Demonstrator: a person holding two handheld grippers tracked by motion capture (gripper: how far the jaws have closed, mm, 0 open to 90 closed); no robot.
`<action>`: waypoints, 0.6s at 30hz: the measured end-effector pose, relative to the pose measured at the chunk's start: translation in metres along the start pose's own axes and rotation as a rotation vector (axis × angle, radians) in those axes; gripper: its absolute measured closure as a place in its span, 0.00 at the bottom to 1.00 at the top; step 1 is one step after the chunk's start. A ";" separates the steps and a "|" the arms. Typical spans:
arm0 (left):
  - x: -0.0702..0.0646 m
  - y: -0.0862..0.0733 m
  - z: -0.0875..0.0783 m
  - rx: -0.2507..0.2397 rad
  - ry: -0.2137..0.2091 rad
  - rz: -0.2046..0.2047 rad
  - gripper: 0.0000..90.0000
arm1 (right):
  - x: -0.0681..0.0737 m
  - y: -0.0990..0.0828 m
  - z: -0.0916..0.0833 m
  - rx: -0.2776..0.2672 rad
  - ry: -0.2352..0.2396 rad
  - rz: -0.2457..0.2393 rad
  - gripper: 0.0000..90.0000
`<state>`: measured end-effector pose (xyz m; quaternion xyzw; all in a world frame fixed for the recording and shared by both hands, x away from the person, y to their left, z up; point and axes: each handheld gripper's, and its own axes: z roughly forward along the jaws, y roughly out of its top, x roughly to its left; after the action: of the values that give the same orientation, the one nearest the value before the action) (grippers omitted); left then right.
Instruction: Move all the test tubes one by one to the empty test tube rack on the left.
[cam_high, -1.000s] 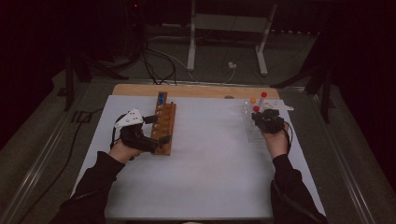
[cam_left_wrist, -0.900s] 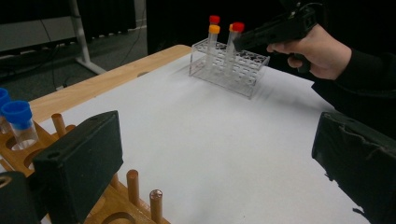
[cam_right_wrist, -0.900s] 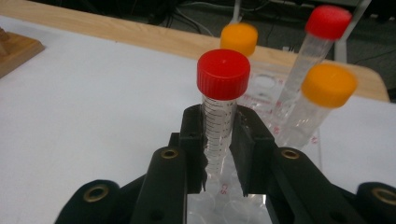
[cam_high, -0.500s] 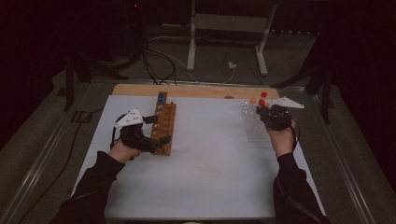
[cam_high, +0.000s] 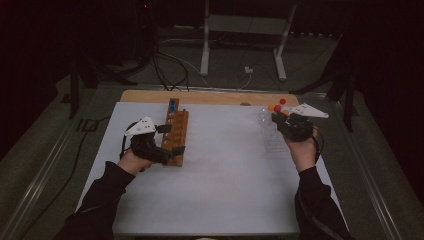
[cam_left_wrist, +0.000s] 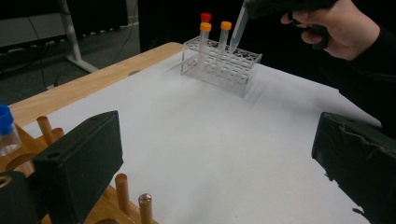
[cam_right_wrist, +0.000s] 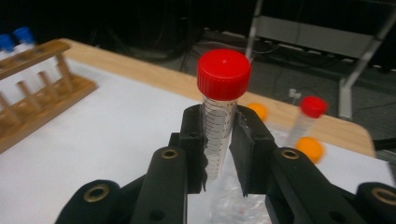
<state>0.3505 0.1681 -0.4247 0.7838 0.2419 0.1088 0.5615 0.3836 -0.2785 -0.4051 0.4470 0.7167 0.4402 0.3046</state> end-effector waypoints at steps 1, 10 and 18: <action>0.000 0.000 0.000 0.002 -0.003 0.000 0.03 | 0.003 -0.001 0.001 0.006 0.008 -0.009 0.84; -0.002 0.006 0.005 0.010 -0.029 -0.001 0.03 | 0.031 -0.009 0.007 0.047 0.112 -0.040 0.84; -0.006 0.010 0.011 0.027 -0.050 0.009 0.03 | 0.061 -0.015 0.006 0.067 0.208 -0.082 0.84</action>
<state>0.3526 0.1537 -0.4186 0.7950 0.2254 0.0883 0.5562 0.3580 -0.2237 -0.4236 0.3792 0.7763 0.4475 0.2311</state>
